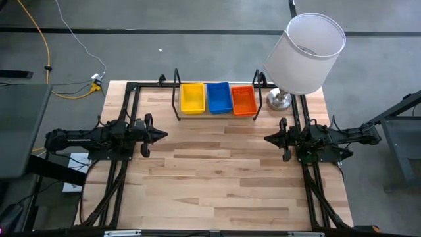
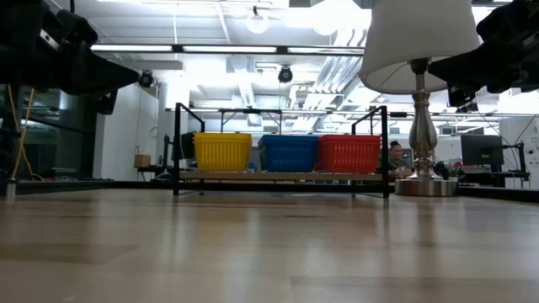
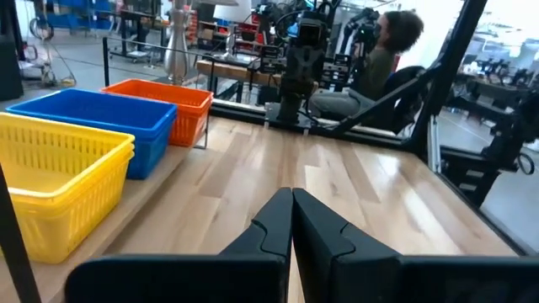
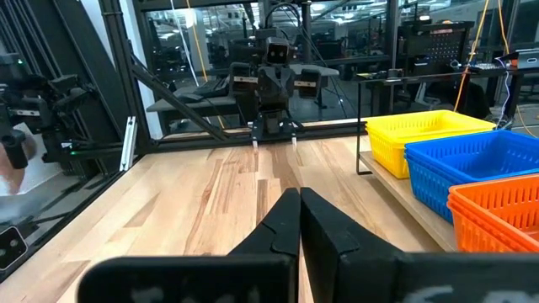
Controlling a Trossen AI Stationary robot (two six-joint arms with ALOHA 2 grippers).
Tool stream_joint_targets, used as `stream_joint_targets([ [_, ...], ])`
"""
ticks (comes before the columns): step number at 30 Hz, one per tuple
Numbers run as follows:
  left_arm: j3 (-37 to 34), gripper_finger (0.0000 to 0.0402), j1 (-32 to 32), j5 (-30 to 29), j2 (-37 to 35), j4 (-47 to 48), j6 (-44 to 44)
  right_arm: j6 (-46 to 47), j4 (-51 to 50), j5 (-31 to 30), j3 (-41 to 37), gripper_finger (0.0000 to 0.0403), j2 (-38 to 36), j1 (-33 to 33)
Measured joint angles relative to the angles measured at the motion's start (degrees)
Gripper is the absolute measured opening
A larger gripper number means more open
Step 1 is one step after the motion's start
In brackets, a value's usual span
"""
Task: Stack baskets on shelf by color
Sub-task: Return to Home Position
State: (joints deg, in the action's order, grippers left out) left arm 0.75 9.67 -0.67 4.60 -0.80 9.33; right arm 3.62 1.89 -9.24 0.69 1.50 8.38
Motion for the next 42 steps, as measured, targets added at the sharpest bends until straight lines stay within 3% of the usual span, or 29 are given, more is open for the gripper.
stream_joint_targets([
  [42, 0.0, 0.0001, 0.0, 0.0, 0.0, 0.0, 1.0, 0.0, 0.0, 0.0, 0.0, 0.0, 0.0, 0.0],
])
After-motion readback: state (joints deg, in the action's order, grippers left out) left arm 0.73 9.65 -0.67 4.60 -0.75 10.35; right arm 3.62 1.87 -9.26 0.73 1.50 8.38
